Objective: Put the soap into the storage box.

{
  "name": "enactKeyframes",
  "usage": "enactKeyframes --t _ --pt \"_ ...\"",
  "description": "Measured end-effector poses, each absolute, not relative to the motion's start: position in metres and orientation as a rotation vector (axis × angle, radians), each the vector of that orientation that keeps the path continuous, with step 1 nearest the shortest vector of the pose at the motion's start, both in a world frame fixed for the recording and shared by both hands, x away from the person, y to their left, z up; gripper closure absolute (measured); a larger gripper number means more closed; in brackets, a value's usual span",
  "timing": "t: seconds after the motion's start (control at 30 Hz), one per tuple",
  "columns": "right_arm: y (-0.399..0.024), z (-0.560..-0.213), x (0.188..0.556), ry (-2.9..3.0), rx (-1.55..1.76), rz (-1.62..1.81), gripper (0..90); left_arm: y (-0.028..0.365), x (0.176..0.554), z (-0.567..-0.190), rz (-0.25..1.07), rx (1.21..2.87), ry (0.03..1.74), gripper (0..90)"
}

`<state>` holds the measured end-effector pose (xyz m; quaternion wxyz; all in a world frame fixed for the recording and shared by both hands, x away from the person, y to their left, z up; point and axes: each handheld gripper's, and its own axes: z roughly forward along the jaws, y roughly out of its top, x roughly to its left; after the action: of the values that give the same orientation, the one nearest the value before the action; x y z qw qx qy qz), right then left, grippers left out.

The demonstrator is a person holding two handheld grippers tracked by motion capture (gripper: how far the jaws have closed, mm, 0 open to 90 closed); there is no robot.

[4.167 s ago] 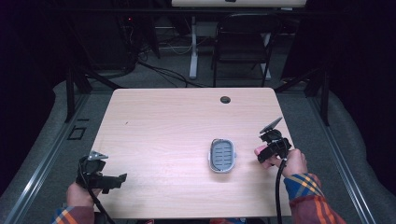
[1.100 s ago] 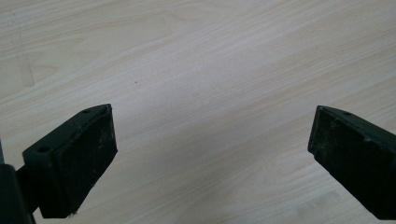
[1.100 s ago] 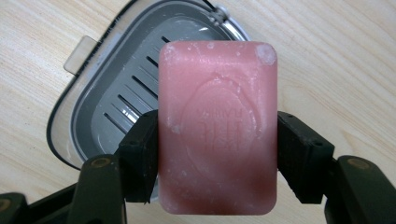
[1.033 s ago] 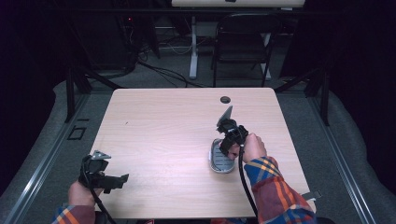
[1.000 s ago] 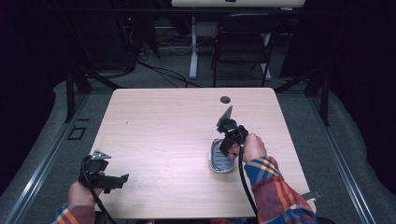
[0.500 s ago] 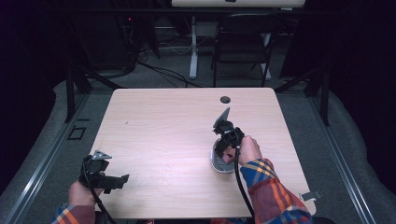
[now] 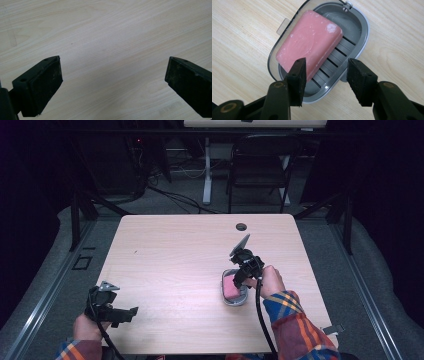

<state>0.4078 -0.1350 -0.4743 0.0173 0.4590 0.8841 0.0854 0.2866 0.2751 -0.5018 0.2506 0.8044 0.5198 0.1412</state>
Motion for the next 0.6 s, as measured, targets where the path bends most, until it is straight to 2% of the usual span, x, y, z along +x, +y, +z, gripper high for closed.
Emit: enactKeyframes --t 0.43,0.6 --pt "-0.155 -0.454 0.396 2.683 1.410 0.350 40.8 0.275 0.286 -0.502 0.383 2.186 1.417 0.9" --pt "-0.169 -0.444 0.390 2.649 1.408 0.373 33.7 0.275 0.286 -0.502 0.384 2.186 1.417 0.9"
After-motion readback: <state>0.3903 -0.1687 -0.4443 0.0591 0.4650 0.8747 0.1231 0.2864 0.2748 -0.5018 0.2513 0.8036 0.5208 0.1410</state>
